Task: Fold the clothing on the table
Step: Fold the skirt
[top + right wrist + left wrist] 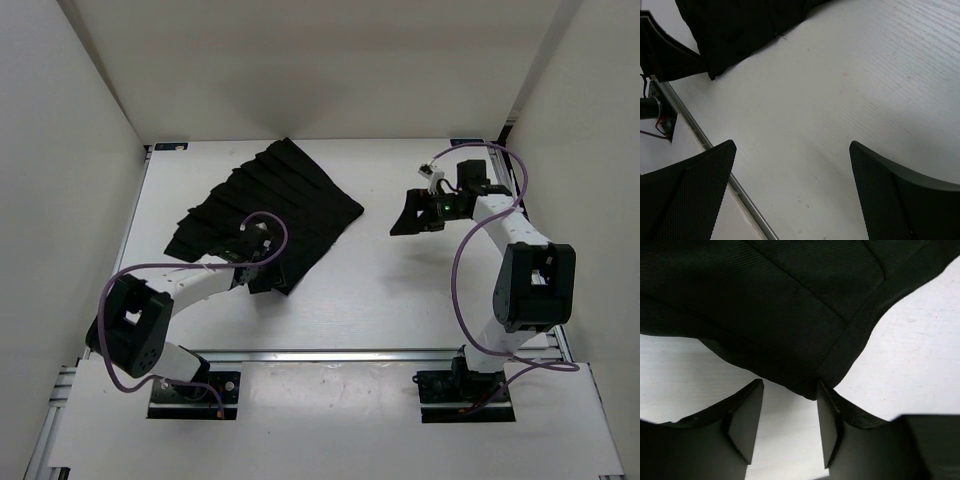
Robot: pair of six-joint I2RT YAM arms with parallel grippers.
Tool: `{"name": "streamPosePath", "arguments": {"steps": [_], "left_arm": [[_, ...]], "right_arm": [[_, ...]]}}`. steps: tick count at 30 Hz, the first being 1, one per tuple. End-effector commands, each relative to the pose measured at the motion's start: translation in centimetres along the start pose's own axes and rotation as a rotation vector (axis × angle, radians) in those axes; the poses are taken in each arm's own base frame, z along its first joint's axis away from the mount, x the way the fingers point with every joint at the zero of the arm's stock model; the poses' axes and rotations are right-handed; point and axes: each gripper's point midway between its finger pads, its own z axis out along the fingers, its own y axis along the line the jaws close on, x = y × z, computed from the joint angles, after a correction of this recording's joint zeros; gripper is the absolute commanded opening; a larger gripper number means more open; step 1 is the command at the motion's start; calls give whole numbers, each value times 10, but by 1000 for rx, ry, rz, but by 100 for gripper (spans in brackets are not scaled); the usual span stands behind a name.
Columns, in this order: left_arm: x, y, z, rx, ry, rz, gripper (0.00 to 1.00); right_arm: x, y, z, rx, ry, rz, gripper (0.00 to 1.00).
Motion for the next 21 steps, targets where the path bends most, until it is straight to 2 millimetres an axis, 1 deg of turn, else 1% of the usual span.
{"name": "streamPosePath", "arguments": {"steps": [1,3,5,6,7,8,11,13,14,15,16,17,18,19,20,21], "left_arm": [[-13,7,2,-7,-49,-22,56],[-12,9,5,-8,-44,-32,51],[-13,11,7,-5,-48,-54,39],[-13,10,9,2,-52,-49,26],[-11,12,10,0,-46,-65,17],[-12,12,11,5,-50,-74,0],[-6,18,9,-24,-36,-54,0],[0,31,0,-88,-20,-17,0],[2,37,-3,-110,-6,-6,0],[1,44,-11,-143,-8,-11,0],[5,51,-21,-165,-1,-15,0],[7,61,-26,-184,3,-35,0],[7,62,-39,-176,-9,-59,0],[11,70,-49,-170,-12,-95,0],[9,75,-58,-147,-42,-133,0],[9,78,-62,-135,-52,-159,0]], "right_arm": [[-15,6,-11,-8,-26,-47,99],[-15,5,-15,-2,-26,-37,99],[-14,6,-16,1,-19,-36,99],[-14,5,-18,3,-21,-35,99],[-13,4,-18,5,-18,-31,99],[-12,4,-18,7,-16,-30,100],[-12,3,-18,13,-16,-39,99],[-8,7,-16,9,-1,-54,100],[-7,3,-16,26,5,-75,100],[-1,-1,-10,45,32,-110,99],[-3,3,-8,50,38,-154,99],[-3,0,-4,77,51,-186,99],[-6,-2,-2,82,44,-180,99],[-10,6,0,34,31,-154,99],[-13,9,2,-5,27,-120,99],[-19,17,5,-68,12,-81,99]]}}
